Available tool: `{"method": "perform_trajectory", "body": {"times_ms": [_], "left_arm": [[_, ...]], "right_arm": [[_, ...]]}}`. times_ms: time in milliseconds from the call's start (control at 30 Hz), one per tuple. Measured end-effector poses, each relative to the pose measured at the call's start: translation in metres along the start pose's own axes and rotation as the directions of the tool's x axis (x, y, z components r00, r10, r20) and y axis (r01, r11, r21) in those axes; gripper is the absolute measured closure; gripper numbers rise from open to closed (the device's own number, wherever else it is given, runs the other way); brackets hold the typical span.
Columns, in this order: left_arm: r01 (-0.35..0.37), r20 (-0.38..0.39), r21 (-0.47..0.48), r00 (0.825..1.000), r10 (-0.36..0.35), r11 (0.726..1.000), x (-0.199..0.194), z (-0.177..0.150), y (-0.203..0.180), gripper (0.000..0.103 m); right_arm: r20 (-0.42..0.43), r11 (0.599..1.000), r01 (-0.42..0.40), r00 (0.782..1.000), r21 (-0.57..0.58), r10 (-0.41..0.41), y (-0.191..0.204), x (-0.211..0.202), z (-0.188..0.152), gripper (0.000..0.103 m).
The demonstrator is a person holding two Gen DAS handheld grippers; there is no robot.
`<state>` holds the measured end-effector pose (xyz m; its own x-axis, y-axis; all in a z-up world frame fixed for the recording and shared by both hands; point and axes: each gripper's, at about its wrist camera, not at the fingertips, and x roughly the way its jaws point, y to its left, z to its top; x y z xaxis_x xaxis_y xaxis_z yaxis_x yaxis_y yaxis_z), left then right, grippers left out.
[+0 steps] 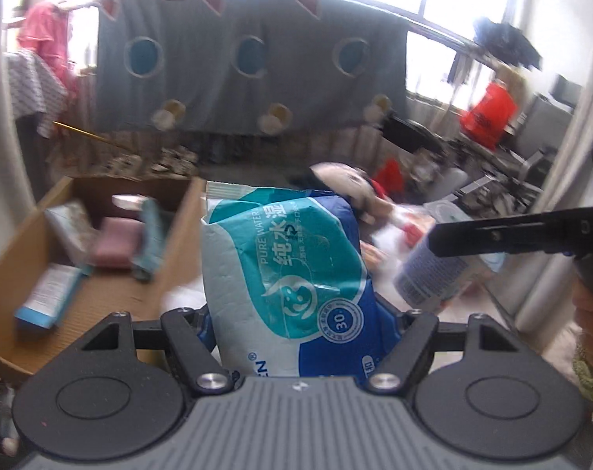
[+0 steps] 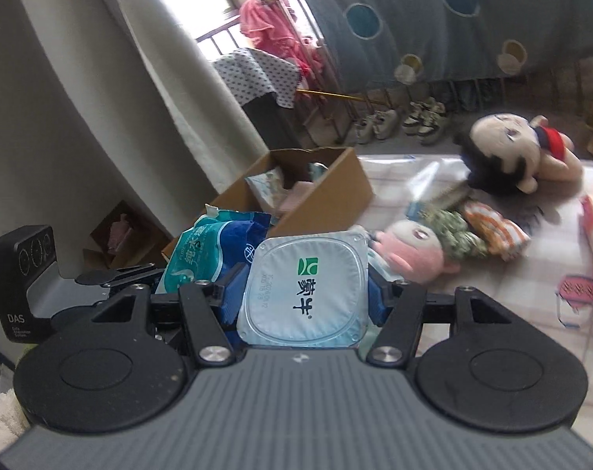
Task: Organize soft objects
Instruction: 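Carry the wipes packet with the left tool while the right tool carries the yogurt cup to the box, then lower the wipes packet and yogurt cup into the cardboard box and open both tools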
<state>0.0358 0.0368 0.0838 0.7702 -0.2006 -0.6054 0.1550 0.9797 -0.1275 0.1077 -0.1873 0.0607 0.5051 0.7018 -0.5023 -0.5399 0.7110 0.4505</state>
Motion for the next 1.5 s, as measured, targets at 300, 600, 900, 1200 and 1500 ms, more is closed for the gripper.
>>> {"method": "perform_trajectory", "body": {"times_ms": [300,600,900,1200,1500], "left_arm": [[-0.118,-0.104,-0.068,0.988,0.111,0.991,0.041,0.037,0.14,0.029],[-0.12,-0.318,-0.051,0.943,0.098,0.991,0.133,0.026,0.23,0.029],[-0.068,-0.504,0.057,0.859,0.088,0.996,0.2,0.015,0.233,0.029],[-0.124,-0.577,0.058,0.806,0.135,0.991,0.228,0.002,0.248,0.027],[-0.13,-0.53,0.059,0.836,0.142,0.99,0.199,0.013,0.254,0.024]], "right_arm": [[-0.069,0.99,-0.144,0.987,-0.015,0.142,0.06,0.13,0.094,0.046],[-0.245,0.994,-0.089,0.964,0.069,0.103,0.068,0.315,0.125,0.046],[-0.363,0.999,0.028,0.932,0.04,-0.012,0.054,0.421,0.129,0.046],[-0.417,0.996,0.081,0.904,-0.041,-0.091,0.05,0.449,0.122,0.046],[-0.488,0.994,0.096,0.866,-0.054,-0.111,0.055,0.464,0.114,0.046]]}}
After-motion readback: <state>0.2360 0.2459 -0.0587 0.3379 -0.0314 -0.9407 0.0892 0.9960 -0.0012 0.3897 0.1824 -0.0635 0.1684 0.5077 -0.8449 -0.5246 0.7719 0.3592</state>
